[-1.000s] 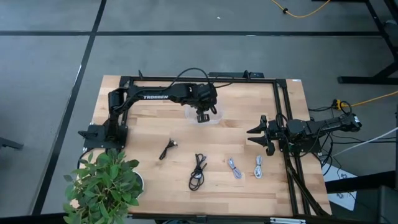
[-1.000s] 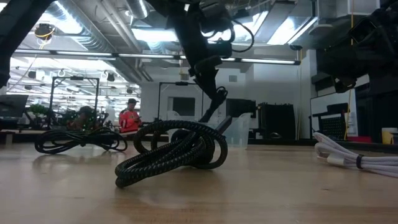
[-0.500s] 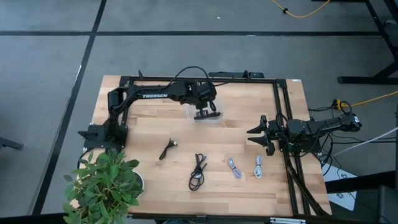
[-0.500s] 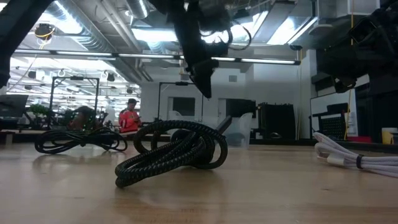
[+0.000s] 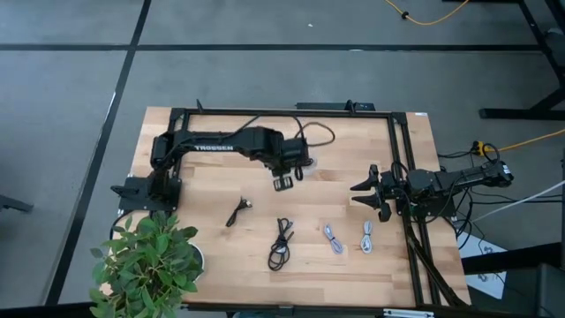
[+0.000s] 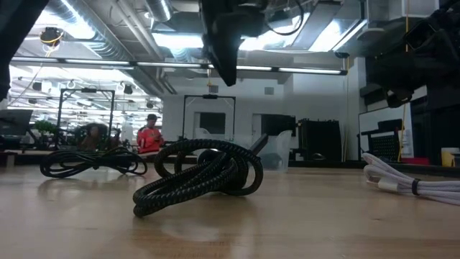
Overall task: Pick and place USB-C Cables
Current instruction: Put the top black charger cable into the transparent bin
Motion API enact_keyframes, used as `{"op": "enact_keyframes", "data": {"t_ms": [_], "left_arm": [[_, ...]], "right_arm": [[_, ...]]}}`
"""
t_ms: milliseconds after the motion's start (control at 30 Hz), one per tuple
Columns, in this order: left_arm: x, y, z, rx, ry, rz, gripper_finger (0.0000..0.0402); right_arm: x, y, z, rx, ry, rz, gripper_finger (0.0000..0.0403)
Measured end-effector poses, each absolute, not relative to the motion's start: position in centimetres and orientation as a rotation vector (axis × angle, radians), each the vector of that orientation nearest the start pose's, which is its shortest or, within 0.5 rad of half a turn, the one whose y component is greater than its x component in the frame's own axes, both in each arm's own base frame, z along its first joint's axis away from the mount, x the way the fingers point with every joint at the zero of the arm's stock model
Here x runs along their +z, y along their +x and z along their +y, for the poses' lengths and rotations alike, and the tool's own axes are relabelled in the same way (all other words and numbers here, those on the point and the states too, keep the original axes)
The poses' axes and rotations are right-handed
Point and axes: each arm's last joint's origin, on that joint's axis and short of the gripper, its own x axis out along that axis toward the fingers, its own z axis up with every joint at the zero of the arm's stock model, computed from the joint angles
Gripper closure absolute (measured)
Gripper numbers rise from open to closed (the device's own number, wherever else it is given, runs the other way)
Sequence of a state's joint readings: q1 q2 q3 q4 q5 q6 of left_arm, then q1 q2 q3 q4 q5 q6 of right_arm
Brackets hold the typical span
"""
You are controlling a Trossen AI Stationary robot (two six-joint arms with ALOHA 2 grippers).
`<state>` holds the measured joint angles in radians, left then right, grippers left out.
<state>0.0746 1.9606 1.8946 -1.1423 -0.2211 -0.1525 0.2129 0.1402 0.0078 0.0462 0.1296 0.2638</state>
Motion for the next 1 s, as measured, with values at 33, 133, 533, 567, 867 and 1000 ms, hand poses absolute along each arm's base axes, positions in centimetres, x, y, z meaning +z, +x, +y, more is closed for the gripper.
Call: {"op": "enact_keyframes", "data": {"t_ms": [33,133,533,567,867,1000], "left_arm": [[30.1,40.2,3.1,0.336,-0.035,1.188,0.0323],[30.2,40.3,1.6,0.301,-0.012,1.183,0.0323],[30.2,40.2,-1.8,0.373,0.086,1.155,0.0323],[30.2,40.0,-1.9,0.391,0.098,1.169,0.0323],[29.6,36.9,1.1,0.565,-0.030,1.464,0.0293],[30.0,36.3,3.3,0.472,-0.174,1.517,0.0289]], "right_arm": [[15.9,10.4,1.9,0.072,0.256,0.096,0.0239],[15.9,10.4,1.9,0.071,0.273,0.097,0.0239],[15.9,10.4,1.9,0.070,0.302,0.098,0.0239],[15.9,10.4,1.9,0.071,0.303,0.098,0.0239],[15.9,10.4,1.9,0.071,0.299,0.098,0.0239],[15.9,10.4,1.9,0.071,0.299,0.098,0.0239]]}}
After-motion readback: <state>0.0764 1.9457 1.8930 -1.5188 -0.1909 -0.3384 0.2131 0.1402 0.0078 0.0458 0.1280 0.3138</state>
